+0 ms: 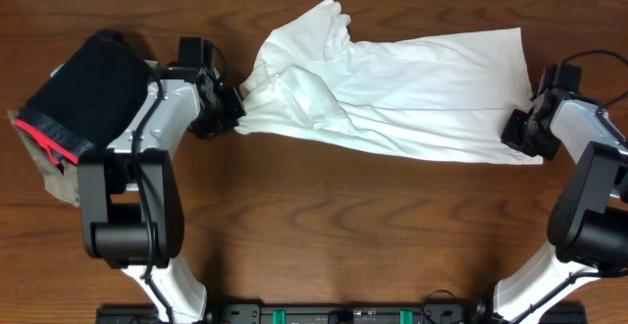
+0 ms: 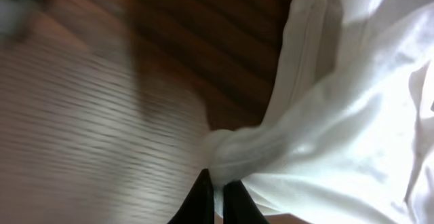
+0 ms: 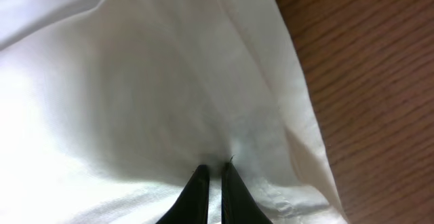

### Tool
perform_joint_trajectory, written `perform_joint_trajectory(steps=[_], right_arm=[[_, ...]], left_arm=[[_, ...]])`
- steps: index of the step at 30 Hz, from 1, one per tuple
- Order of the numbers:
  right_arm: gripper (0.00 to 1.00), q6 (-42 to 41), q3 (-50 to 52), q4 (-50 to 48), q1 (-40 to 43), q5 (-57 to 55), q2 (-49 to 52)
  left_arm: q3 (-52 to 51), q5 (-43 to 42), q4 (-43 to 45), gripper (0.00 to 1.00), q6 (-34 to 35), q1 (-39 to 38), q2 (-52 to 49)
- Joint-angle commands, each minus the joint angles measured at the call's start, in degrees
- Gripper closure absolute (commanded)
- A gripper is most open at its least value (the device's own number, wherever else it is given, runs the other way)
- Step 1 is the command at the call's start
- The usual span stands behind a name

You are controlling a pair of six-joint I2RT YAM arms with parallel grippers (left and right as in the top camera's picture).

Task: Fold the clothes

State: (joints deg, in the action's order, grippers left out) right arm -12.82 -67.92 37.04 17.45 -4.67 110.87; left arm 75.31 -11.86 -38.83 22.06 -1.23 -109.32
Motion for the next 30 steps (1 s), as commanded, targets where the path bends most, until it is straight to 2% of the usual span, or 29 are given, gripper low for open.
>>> perform_joint_trajectory(steps=[1, 16, 26, 30], right_arm=[[0.92, 0.00, 1.86, 1.07, -0.22, -0.04, 3.56], [0.92, 0.02, 1.86, 1.86, -0.22, 0.00, 3.56], [0.92, 0.00, 1.86, 5.03, -0.22, 0.35, 3.56], [0.91, -0.02, 1.84, 6.49, -0.22, 0.39, 3.56]], left_arm=[[1.55, 8.70, -1.68, 0.94, -4.74, 0.68, 2.60], [1.53, 8.48, -19.67, 0.94, -4.68, 0.24, 2.60], [1.53, 8.52, -26.32, 0.93, -6.43, 0.26, 2.60], [1.53, 8.52, -29.18, 0.83, -6.86, 0.26, 2.60]])
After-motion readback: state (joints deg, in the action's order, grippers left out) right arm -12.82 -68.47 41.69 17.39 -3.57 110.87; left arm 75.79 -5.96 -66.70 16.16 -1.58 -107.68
